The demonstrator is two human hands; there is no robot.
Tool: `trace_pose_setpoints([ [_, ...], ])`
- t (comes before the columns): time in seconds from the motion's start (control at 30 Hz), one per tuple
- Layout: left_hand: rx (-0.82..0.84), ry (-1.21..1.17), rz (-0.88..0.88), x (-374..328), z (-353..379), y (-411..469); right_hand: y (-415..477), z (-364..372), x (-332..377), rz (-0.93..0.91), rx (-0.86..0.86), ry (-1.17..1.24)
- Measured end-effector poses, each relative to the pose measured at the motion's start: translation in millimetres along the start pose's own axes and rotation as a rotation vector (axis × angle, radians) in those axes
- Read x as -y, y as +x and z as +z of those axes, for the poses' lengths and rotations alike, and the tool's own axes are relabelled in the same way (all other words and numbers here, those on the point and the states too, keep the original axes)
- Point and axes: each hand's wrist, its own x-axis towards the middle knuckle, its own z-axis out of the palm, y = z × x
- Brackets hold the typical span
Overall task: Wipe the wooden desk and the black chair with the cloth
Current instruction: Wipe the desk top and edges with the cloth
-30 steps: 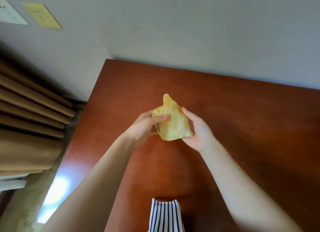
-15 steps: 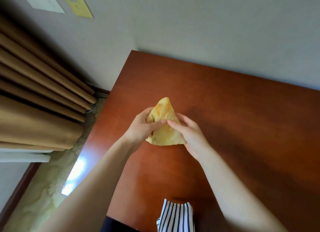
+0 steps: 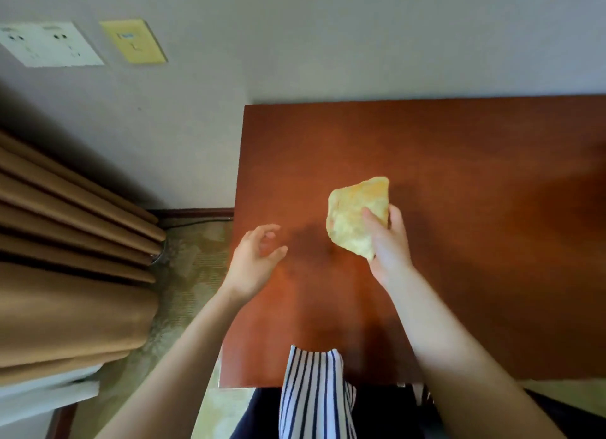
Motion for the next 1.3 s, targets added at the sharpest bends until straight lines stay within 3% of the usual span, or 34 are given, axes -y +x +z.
trace_pose_setpoints([
  [0.07,0.004,0.019,0.017,18,-14,-14,-17,-5,-4,-0.092,-0.192,0.0],
  [0.13,0.012,0.043,0.028,34,-24,-25,-36,-18,-7,-0.287,-0.381,-0.149],
  [0.2,0.042,0.099,0.04,48,-29,-38,-53,-37,-17,-0.478,-0.545,-0.427],
  [0.27,0.068,0.143,0.062,57,-30,-47,-61,-51,-31,-0.536,-0.632,-0.745],
  [0.37,0.136,0.178,0.093,69,-29,-62,-71,-45,-68,-0.487,-0.552,-1.23],
  [0.43,0.173,0.199,0.081,77,-28,-71,-77,-30,-97,-0.496,-0.415,-1.399],
  [0.57,0.186,0.226,0.06,89,-29,-84,-96,2,-138,-0.53,-0.259,-1.376],
  [0.73,0.168,0.298,0.048,89,-32,-88,-126,27,-176,-0.833,0.001,-1.451],
  [1.0,0.261,0.647,-0.025,104,-20,-72,-102,-28,-163,-1.011,0.268,-1.517],
  [1.3,0.303,0.765,-0.029,105,-8,-52,-45,-96,-104,-0.809,-0.049,-1.536],
])
